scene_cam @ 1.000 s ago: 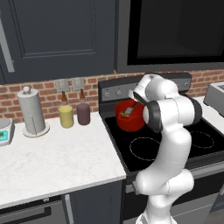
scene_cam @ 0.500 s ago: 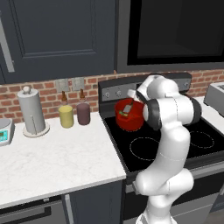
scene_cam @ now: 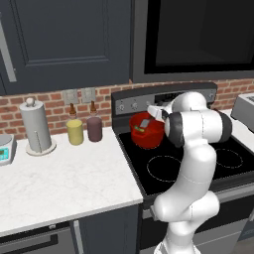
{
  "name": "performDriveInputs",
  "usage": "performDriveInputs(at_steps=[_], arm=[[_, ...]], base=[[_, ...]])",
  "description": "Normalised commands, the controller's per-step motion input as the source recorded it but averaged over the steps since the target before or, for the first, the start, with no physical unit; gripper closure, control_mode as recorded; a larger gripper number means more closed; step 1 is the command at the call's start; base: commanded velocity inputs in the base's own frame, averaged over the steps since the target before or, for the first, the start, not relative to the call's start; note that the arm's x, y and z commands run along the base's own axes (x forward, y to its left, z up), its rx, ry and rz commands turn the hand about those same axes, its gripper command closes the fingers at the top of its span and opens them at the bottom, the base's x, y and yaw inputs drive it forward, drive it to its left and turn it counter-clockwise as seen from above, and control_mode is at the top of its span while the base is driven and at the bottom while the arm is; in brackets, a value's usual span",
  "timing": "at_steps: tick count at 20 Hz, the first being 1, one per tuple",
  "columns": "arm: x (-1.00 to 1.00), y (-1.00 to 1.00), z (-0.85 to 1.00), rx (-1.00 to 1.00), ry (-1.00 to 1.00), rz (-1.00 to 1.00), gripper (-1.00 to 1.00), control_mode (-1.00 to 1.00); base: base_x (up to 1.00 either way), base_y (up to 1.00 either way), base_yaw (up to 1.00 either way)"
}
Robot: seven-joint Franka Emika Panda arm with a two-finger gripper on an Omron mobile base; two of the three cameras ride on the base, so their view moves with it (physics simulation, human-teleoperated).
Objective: Put the bell pepper and broccoli in the pot. Retrieve the spatula and lightly stir the vegetables in the pot.
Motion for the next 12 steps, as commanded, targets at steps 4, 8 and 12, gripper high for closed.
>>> performDriveInputs(at_steps=[4, 8, 12], arm=[[0.00, 0.00, 0.60, 0.02, -0.03, 0.01, 1.00, -1.00], [0.00, -0.02, 0.52, 0.00, -0.01, 0.01, 1.00, -1.00], [-0.10, -0.14, 0.12, -0.03, 0.00, 0.06, 1.00, -1.00]], base=[[0.00, 0.00, 0.00], [0.00, 0.00, 0.00], [0.00, 0.00, 0.00]])
